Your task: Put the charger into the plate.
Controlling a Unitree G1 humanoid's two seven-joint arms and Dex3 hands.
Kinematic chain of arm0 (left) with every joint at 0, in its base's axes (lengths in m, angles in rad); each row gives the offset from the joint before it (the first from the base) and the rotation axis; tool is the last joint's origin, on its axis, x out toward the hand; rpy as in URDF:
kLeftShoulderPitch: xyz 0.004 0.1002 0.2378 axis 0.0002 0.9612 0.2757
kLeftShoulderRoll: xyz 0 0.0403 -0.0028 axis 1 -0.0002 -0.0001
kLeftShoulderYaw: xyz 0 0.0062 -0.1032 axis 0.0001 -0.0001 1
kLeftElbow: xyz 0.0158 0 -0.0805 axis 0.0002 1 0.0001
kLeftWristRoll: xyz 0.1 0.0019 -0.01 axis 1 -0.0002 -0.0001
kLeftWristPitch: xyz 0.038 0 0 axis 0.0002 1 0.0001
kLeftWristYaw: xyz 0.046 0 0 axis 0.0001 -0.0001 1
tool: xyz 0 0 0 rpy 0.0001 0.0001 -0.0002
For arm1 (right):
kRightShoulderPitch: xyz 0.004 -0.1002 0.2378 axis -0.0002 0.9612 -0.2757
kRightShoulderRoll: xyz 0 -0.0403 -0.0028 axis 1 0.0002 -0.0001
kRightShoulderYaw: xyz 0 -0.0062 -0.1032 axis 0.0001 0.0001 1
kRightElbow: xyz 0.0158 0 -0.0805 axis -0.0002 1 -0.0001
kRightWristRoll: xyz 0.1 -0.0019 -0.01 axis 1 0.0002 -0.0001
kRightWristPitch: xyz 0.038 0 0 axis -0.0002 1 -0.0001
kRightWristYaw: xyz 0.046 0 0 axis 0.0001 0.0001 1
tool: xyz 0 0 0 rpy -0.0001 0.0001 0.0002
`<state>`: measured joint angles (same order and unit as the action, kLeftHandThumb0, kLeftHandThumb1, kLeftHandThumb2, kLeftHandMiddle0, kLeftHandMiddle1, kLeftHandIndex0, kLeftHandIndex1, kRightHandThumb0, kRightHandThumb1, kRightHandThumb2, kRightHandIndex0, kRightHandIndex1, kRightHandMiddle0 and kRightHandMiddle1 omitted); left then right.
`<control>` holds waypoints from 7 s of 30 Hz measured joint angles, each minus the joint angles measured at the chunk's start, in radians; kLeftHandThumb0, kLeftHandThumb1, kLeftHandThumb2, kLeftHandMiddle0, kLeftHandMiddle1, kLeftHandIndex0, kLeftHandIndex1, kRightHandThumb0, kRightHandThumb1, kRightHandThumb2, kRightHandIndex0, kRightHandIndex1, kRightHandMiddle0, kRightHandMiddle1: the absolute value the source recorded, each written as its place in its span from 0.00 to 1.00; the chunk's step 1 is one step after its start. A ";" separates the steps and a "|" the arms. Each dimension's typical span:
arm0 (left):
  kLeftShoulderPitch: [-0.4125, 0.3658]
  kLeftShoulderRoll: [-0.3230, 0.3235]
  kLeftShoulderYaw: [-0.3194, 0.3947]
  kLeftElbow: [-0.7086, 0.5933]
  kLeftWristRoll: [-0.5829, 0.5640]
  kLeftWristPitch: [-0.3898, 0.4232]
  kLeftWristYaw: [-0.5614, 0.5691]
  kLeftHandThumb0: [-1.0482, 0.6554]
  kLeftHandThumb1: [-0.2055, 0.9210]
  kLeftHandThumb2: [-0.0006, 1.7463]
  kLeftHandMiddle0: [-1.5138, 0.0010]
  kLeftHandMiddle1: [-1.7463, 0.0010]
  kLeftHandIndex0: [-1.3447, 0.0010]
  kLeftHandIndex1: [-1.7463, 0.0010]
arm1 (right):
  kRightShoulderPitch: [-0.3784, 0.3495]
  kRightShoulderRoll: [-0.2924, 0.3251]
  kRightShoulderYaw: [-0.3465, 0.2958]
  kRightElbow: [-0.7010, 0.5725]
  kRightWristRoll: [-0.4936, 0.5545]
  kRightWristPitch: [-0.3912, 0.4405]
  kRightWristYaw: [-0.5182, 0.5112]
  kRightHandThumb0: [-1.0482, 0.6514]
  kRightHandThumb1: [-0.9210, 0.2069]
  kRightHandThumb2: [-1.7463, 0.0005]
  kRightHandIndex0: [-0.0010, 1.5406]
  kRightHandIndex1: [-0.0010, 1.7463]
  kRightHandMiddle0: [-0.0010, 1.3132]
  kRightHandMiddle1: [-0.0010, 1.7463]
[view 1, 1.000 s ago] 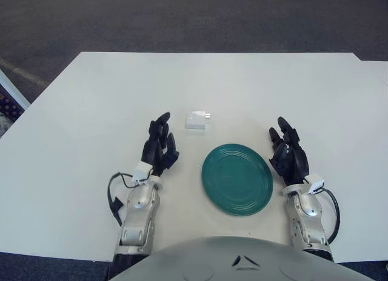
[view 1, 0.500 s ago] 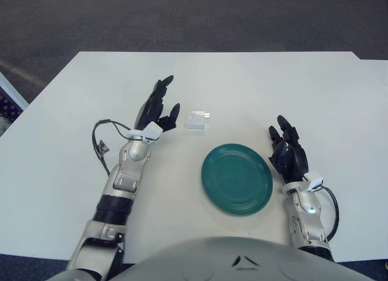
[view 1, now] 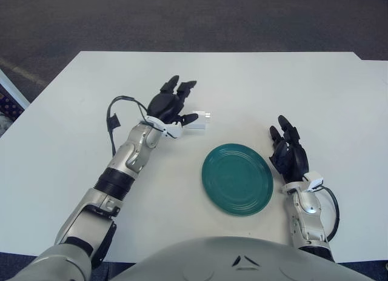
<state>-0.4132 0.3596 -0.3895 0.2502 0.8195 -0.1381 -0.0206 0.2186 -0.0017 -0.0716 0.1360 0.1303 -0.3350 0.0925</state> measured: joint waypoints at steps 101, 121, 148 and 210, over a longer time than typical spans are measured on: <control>-0.477 -0.067 -0.295 0.815 0.014 -0.283 -0.086 0.32 0.55 0.67 0.44 0.00 0.56 0.00 | 0.031 0.017 0.005 -0.014 -0.022 -0.023 -0.012 0.09 0.00 0.45 0.11 0.01 0.00 0.21; -0.366 -0.055 -0.253 0.671 -0.010 -0.302 0.125 0.30 0.34 0.85 0.26 0.00 0.46 0.00 | 0.030 0.018 0.003 -0.014 -0.021 -0.024 -0.011 0.08 0.00 0.45 0.11 0.00 0.00 0.20; -0.188 0.047 0.021 -0.108 -0.124 -0.174 0.039 0.31 0.36 0.83 0.24 0.00 0.48 0.00 | 0.032 0.017 0.003 -0.016 -0.022 -0.022 -0.010 0.09 0.00 0.46 0.09 0.00 0.00 0.19; 0.105 -0.017 -0.283 -0.432 0.167 -0.271 -0.272 0.35 0.53 0.70 0.23 0.00 0.59 0.00 | 0.038 0.024 -0.005 -0.023 0.019 -0.010 0.019 0.10 0.00 0.43 0.08 0.01 0.00 0.15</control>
<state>-0.3078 0.3427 -0.6729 -0.1815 0.9867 -0.4092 -0.2925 0.2565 0.0228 -0.0769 0.1133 0.1492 -0.3448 0.1116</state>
